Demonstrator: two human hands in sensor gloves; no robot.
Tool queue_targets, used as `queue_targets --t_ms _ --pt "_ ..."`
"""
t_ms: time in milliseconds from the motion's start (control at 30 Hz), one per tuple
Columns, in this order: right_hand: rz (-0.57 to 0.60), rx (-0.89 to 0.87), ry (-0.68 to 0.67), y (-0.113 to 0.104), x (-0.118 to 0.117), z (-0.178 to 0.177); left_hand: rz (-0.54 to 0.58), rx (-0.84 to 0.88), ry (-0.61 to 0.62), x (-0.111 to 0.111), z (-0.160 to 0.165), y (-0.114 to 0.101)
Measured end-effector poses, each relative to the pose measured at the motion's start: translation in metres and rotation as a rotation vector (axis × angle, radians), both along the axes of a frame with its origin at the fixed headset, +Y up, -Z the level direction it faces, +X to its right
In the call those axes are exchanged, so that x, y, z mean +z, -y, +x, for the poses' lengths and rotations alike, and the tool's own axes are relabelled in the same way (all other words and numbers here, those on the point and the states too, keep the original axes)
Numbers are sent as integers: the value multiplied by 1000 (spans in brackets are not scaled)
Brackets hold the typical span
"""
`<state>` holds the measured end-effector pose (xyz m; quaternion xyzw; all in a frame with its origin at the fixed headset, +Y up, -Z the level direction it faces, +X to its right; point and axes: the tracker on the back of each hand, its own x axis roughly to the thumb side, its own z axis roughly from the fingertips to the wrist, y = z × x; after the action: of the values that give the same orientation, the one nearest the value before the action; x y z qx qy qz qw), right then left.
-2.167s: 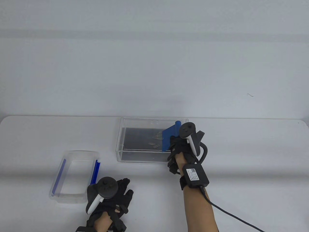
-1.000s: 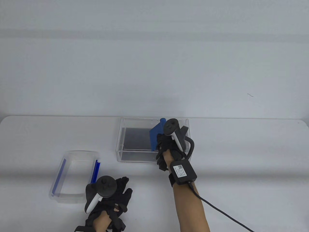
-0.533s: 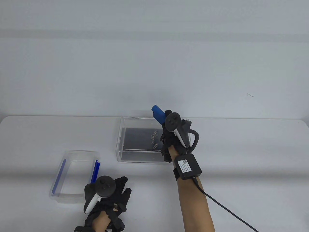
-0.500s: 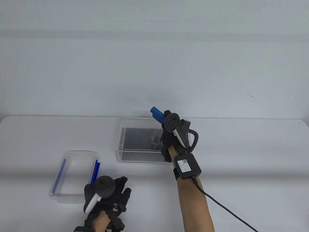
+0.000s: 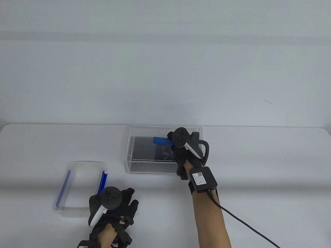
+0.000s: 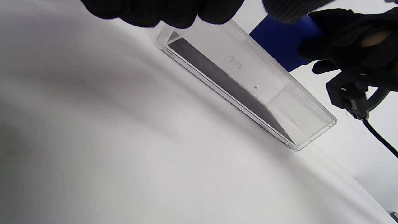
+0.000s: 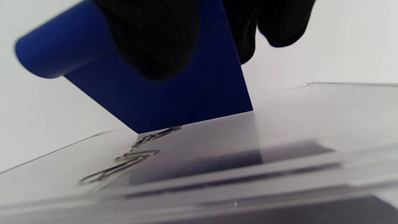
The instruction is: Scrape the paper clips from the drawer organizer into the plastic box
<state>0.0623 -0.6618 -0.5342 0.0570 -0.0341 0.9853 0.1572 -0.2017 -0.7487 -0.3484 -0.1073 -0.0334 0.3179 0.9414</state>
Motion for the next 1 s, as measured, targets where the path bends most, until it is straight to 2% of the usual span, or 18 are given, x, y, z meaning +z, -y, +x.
queue_targets --t_ms 400,500,567,800,1000 --pt "-17 24 -48 -5 31 3 20 14 3 3 1 -3" --pt "21 34 -43 -6 38 1 25 18 6 3 2 -3" --pt "101 23 -12 -10 46 2 39 23 6 2 1 -2" --pt "214 -117 102 -33 95 32 59 39 -13 3 -2 -2" --pt "191 -317 262 -22 149 81 83 41 -6 5 1 -3"
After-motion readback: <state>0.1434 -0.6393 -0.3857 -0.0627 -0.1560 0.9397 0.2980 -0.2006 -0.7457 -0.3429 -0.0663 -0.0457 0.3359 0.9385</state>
